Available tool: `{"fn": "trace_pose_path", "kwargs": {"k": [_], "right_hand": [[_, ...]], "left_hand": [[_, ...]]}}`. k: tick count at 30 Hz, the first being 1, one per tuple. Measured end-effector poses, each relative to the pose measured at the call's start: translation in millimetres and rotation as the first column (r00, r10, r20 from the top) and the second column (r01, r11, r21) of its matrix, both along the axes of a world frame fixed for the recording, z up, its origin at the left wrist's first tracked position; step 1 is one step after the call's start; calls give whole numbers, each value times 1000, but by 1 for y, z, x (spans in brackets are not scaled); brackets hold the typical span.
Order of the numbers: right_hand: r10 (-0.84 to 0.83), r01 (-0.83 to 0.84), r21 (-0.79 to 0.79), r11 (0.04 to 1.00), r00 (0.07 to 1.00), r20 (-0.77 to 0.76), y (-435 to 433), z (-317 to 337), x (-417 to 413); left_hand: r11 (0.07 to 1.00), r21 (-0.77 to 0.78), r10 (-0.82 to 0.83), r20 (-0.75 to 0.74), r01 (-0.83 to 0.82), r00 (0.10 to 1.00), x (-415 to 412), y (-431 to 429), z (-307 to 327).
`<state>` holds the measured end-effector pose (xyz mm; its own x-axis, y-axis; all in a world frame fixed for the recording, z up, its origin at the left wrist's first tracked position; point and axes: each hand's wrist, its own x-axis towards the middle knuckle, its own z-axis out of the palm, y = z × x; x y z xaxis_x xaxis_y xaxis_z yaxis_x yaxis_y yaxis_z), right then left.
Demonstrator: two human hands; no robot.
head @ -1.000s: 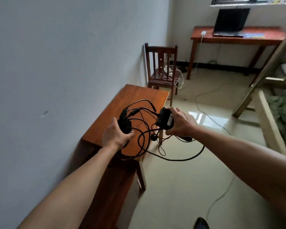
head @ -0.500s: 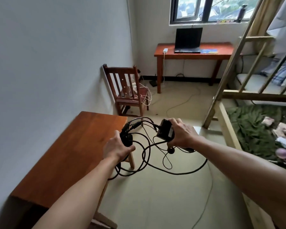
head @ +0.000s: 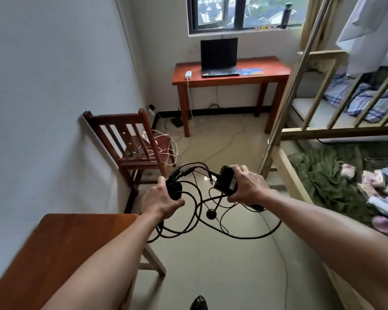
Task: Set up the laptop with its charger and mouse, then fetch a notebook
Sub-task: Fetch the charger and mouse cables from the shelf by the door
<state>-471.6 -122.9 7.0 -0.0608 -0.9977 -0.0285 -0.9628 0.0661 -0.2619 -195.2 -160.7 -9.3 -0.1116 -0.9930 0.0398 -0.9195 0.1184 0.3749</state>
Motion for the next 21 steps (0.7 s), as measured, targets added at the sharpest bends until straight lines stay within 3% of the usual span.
{"fn": "trace_pose_path", "kwargs": {"k": [10, 21], "right_hand": [[-121, 121, 14, 993, 993, 4, -143, 10, -62], [-103, 103, 33, 994, 995, -4, -364, -8, -174]], "left_hand": [[989, -16, -145, 71, 146, 987, -69, -182, 24], [988, 10, -156, 110, 156, 982, -177, -394, 12]]}}
